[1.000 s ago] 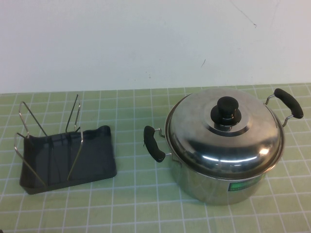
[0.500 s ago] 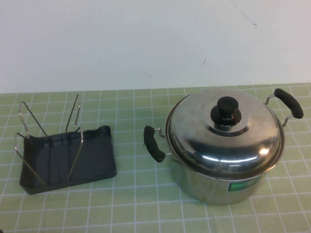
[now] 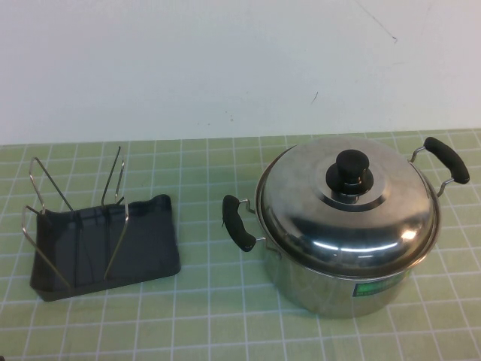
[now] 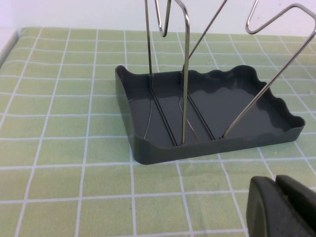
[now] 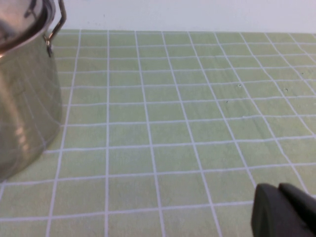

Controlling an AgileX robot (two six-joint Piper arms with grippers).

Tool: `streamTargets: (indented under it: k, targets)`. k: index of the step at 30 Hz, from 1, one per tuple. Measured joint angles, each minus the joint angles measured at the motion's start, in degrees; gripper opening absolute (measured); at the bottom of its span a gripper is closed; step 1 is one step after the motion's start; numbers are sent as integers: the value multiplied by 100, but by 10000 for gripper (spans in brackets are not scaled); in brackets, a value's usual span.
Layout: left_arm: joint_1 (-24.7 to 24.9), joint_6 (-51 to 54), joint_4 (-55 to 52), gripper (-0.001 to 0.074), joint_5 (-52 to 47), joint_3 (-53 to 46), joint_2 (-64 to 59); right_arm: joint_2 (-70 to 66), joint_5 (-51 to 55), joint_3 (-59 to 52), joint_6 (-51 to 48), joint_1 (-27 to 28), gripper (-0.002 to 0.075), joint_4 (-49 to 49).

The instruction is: Put pot lid on rack

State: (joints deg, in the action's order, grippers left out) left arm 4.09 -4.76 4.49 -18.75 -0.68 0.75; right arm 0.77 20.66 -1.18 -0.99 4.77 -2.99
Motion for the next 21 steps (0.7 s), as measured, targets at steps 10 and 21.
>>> streamTargets:
  k: [10,21]
  targets:
    - [0,0,0,-2,727,-51,0,0,-839,-47,-5,0,-1,-277]
    - [0,-101,0,-2,4389,-51,0,0,-5546,-47,525,0,-1,-588]
